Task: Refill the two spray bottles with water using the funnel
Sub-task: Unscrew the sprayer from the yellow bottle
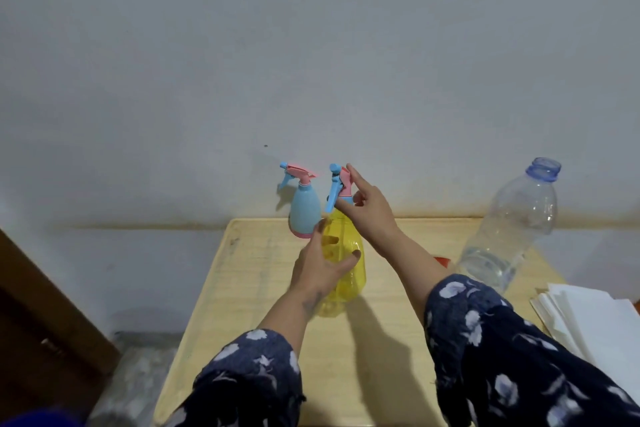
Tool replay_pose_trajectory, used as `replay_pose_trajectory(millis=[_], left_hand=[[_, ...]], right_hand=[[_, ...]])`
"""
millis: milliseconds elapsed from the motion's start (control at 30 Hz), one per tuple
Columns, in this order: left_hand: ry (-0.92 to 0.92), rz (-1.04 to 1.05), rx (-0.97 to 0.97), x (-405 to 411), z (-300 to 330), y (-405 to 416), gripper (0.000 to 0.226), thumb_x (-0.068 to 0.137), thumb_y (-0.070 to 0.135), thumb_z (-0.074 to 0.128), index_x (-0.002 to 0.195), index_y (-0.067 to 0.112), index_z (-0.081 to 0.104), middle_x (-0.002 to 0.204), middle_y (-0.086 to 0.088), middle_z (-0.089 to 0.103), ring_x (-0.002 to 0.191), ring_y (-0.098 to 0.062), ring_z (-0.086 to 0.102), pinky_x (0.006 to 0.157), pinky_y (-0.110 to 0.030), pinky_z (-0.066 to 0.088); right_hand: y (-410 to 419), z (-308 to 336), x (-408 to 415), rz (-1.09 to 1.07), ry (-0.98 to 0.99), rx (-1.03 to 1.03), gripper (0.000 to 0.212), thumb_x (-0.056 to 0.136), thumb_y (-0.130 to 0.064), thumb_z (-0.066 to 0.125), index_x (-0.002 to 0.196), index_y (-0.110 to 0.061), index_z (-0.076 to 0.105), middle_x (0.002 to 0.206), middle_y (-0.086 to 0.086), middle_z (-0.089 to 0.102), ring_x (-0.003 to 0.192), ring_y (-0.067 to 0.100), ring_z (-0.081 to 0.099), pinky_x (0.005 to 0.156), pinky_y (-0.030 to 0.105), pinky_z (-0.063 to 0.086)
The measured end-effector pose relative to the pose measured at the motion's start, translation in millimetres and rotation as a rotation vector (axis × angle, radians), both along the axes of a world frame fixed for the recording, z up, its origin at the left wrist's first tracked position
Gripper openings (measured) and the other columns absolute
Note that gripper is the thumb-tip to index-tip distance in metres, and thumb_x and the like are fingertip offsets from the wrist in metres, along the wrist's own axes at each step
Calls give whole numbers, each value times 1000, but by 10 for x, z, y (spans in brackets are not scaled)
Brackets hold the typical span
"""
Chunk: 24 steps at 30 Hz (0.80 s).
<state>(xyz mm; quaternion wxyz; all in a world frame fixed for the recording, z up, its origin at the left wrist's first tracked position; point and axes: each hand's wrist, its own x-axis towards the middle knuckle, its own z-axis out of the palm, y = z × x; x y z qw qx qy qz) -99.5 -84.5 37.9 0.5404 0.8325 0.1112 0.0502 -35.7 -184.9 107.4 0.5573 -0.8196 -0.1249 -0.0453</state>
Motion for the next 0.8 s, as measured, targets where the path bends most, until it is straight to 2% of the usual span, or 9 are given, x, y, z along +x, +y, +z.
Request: replay_pose_trajectory(millis=[33, 100, 200, 333, 433, 500, 567, 667, 800], left_hand=[[-1, -5, 6, -17, 11, -14, 80, 75, 49, 75, 141, 41, 31, 116, 12, 60, 105, -14, 60, 89, -34, 51], [-11, -11, -18, -41, 22, -41, 79, 71, 53, 76, 137, 44, 33, 114, 16, 61, 105, -12, 62, 90, -37, 53], [-22, 17, -53, -74, 33, -62, 84, 68, 57, 76, 137, 48, 31, 117, 17, 61, 108, -11, 61, 92, -40, 53], [-27, 23, -45, -85, 56, -102, 85, 66, 60, 76, 137, 51, 29, 117, 16, 60, 108, -12, 60, 91, -42, 54], [-14, 15, -29, -78, 73, -160, 92, 64, 64, 73, 140, 49, 24, 118, 18, 60, 109, -12, 60, 91, -43, 54], [-21, 17, -22, -62, 80, -195, 92, 62, 66, 73, 139, 50, 25, 116, 19, 61, 106, -11, 61, 89, -42, 55], [-32, 16, -28, -34, 85, -219, 89, 62, 65, 74, 137, 51, 29, 114, 20, 62, 104, -9, 62, 88, -41, 56], [-38, 5, -44, 6, 76, -243, 86, 61, 65, 74, 135, 51, 33, 113, 19, 64, 105, -10, 63, 88, -42, 56], [-39, 2, -36, 26, 63, -259, 82, 61, 64, 75, 131, 54, 33, 113, 19, 63, 105, -9, 62, 88, -41, 56]], right_hand=[[-3, -7, -38, -30, -31, 20, 67, 82, -26, 70, 143, -31, 41, 81, 4, 47, 72, 12, 46, 66, 22, 40], [-16, -28, -94, -89, -35, 114, 67, 78, -22, 74, 140, -28, 48, 80, 3, 57, 72, 14, 54, 71, 23, 46], [-23, -61, -157, -67, 9, 266, 59, 83, -22, 72, 137, -24, 49, 102, -10, 65, 97, 10, 64, 89, 30, 52], [-58, -63, -233, -35, 114, 443, 53, 85, -24, 70, 124, -29, 34, 108, 4, 67, 99, 12, 64, 79, 21, 45], [-71, -39, -210, -78, 63, 412, 60, 74, -26, 80, 115, -35, 38, 105, 5, 67, 95, 13, 67, 77, 22, 49], [-89, -6, -187, -123, 20, 342, 47, 72, -25, 82, 106, -29, 51, 101, 3, 67, 92, 15, 67, 79, 29, 54], [-130, 32, -175, -124, 34, 381, 31, 73, -22, 81, 97, -23, 61, 93, 0, 69, 90, 17, 66, 80, 30, 54], [-192, 40, -154, -74, 137, 496, 23, 77, -16, 78, 97, -19, 66, 92, -4, 69, 92, 15, 65, 79, 22, 49], [-183, 20, -117, -109, 189, 502, 29, 75, -19, 79, 102, -15, 68, 99, 1, 70, 97, 20, 65, 88, 32, 52]])
